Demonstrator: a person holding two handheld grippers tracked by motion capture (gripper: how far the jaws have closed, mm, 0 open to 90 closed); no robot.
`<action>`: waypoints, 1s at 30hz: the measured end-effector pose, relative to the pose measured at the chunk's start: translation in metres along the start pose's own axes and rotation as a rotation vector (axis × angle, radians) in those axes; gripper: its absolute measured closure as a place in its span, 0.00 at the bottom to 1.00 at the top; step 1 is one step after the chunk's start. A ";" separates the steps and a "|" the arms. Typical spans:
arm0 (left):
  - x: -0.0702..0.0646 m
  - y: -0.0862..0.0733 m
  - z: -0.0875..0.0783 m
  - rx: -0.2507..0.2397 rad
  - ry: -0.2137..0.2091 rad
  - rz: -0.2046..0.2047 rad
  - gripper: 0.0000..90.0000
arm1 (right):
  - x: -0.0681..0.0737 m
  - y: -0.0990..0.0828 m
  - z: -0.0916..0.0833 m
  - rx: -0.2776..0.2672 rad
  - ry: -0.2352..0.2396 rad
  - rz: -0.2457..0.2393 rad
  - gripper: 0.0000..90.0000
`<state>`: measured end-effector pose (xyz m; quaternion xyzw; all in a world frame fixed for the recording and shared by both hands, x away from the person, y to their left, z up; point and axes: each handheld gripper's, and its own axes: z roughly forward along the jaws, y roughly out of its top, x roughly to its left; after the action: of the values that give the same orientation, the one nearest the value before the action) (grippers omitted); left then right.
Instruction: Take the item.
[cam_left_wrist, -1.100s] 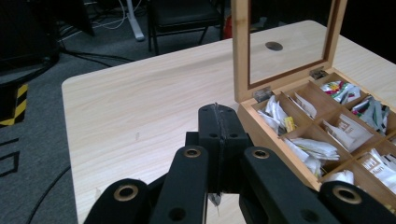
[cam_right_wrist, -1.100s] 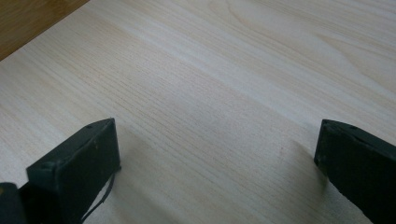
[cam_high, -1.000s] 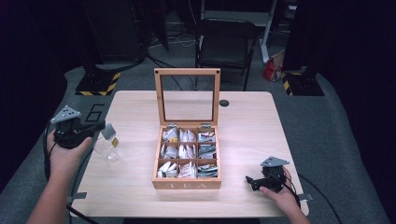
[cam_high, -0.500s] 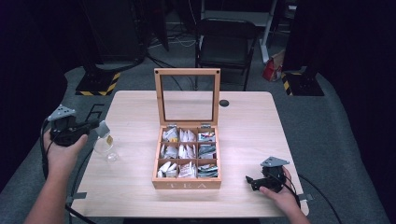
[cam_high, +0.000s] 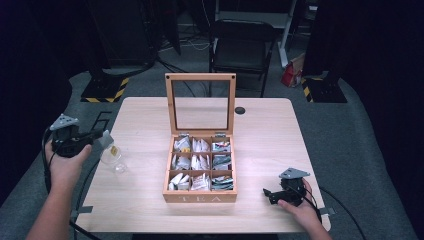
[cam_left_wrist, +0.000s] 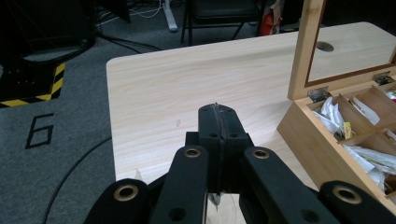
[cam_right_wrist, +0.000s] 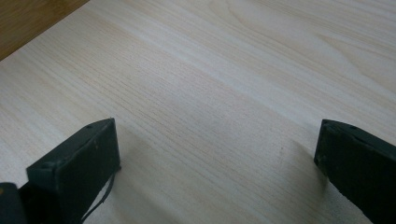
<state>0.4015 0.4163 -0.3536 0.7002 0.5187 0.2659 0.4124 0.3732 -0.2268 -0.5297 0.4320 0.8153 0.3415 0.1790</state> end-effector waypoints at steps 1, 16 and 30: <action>0.000 -0.002 0.001 -0.003 0.004 -0.004 1.00 | 0.000 0.000 0.000 0.000 0.000 0.000 0.00; 0.001 -0.018 0.016 0.034 0.019 -0.017 1.00 | 0.000 0.000 0.000 0.000 0.000 0.001 0.00; 0.005 -0.034 0.025 0.057 0.026 -0.042 1.00 | 0.000 0.000 0.000 0.000 0.000 0.001 0.00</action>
<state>0.4053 0.4175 -0.3960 0.6970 0.5460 0.2515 0.3910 0.3732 -0.2267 -0.5298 0.4322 0.8152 0.3418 0.1787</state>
